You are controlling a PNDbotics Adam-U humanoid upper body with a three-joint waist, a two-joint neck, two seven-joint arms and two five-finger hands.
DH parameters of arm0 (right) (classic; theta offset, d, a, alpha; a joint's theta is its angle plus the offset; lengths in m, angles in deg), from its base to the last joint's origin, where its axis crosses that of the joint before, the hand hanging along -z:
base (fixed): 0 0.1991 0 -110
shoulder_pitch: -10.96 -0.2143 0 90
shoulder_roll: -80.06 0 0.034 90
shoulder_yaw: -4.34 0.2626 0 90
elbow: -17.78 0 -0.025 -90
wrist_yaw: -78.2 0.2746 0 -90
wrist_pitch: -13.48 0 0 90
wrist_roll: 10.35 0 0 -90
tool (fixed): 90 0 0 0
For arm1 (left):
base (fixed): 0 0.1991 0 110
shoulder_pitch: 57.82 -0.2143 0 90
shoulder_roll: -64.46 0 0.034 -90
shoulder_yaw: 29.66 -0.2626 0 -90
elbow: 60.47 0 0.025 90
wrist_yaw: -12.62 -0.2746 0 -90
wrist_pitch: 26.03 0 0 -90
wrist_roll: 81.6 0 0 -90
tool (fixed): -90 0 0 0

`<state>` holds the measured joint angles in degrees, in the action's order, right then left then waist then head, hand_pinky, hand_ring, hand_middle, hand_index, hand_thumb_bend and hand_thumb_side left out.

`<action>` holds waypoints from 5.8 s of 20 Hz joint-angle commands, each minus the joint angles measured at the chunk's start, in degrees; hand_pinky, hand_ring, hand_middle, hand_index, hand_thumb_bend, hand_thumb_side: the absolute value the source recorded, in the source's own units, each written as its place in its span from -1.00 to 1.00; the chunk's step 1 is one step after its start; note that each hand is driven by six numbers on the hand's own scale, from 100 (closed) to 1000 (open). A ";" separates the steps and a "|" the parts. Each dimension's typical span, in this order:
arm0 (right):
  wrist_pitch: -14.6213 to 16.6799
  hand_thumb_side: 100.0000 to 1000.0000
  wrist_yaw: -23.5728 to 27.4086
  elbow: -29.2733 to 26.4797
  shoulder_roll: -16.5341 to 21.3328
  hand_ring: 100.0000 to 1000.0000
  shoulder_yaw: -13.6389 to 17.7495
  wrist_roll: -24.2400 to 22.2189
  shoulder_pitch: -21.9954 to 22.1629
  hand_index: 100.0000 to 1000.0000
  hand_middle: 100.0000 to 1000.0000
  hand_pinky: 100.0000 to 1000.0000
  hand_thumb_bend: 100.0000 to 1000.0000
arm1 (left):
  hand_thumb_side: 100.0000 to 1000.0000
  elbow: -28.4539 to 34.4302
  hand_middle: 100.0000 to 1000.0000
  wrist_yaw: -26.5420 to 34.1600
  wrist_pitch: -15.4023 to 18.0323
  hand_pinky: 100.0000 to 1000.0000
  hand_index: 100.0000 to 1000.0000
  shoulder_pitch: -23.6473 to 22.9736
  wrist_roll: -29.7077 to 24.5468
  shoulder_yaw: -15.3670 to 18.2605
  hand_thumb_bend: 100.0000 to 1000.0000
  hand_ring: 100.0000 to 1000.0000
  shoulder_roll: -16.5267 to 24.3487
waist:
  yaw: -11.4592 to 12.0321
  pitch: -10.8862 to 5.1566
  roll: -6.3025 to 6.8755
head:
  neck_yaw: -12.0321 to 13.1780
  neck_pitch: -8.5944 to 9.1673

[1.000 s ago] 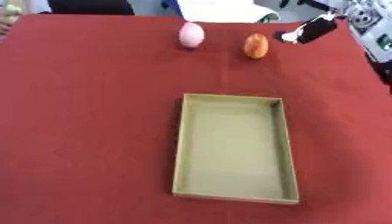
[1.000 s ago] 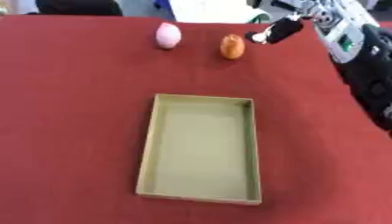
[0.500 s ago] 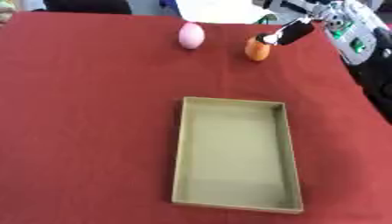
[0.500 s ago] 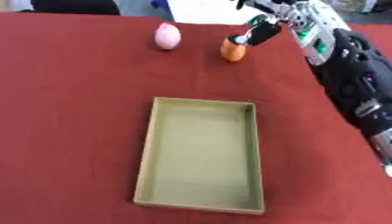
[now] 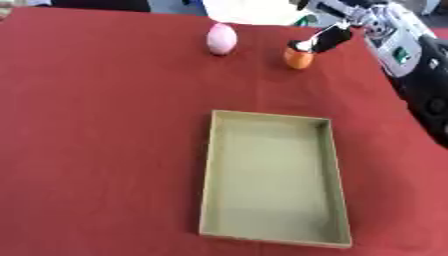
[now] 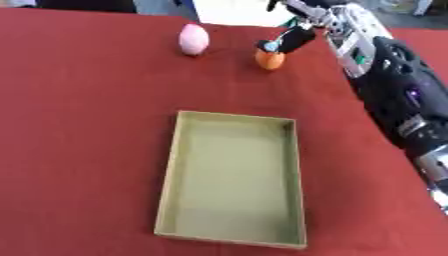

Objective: Pick up objects on the table and place them in the box.

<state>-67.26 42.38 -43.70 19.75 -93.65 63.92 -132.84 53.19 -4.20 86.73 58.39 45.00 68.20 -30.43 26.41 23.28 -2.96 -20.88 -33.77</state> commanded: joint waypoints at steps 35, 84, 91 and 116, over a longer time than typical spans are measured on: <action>-2.27 -0.78 -0.94 -0.77 1.42 0.59 0.14 -5.74 1.51 0.40 -0.05 0.49 -0.56 | -0.06 0.94 0.19 -0.60 -0.63 0.58 0.52 0.94 0.25 0.93 -0.92 0.40 -0.16 | -1.30 0.13 0.62 | -0.88 0.19; -12.96 -1.00 15.13 -37.74 13.98 0.18 -3.18 -0.73 11.34 -0.25 -0.68 0.23 -1.00 | -0.20 0.94 0.22 0.52 -0.22 0.55 0.53 -0.06 -0.60 1.49 -0.74 0.44 3.67 | -6.30 -7.98 2.08 | 3.89 -6.37; -13.98 -1.00 12.70 -48.04 10.83 0.17 -6.79 -3.25 12.93 -0.22 -0.64 0.30 -1.00 | -0.26 0.94 0.23 0.42 -0.03 0.54 0.53 -0.85 0.61 2.60 -0.67 0.45 5.80 | -8.42 -10.13 3.02 | 4.47 -8.33; -11.64 -1.00 4.15 -52.94 -4.65 0.16 -15.77 -10.59 16.13 -0.23 -0.64 0.18 -1.00 | -0.26 0.94 0.23 -3.17 -1.48 0.55 0.53 -6.53 4.38 5.44 -0.71 0.44 8.74 | -11.51 -10.93 4.13 | 6.98 -10.35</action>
<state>-78.98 47.24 -95.67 14.90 -109.62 53.65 -116.04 53.20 -7.22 85.21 51.54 49.09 72.95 -23.70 14.88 13.25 1.08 -14.17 -43.56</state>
